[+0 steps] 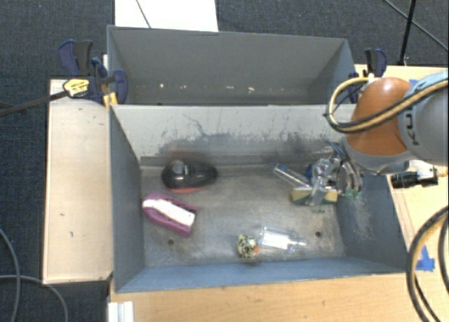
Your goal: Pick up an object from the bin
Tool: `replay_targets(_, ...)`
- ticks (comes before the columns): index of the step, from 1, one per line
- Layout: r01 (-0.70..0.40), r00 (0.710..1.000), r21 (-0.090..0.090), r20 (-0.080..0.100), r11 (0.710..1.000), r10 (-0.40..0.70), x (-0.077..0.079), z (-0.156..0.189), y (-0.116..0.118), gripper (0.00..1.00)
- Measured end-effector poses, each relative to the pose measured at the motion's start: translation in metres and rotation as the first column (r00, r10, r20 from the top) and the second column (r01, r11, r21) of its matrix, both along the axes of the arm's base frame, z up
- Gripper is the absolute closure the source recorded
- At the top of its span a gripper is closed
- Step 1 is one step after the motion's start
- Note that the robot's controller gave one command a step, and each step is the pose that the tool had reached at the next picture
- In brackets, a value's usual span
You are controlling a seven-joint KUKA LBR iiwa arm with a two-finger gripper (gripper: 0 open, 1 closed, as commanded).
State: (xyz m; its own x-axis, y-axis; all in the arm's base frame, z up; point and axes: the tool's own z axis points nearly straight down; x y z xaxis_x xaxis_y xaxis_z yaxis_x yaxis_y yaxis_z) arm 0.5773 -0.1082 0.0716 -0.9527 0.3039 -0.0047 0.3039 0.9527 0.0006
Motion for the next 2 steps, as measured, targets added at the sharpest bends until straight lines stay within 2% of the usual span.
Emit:
replay_targets(1,-0.003,1.000,0.000,-0.001,1.000,0.003,0.000,0.000,0.000,1.00)
replay_targets(2,-0.059,0.998,-0.003,0.006,0.998,0.059,-0.007,0.175,-0.017,1.00)
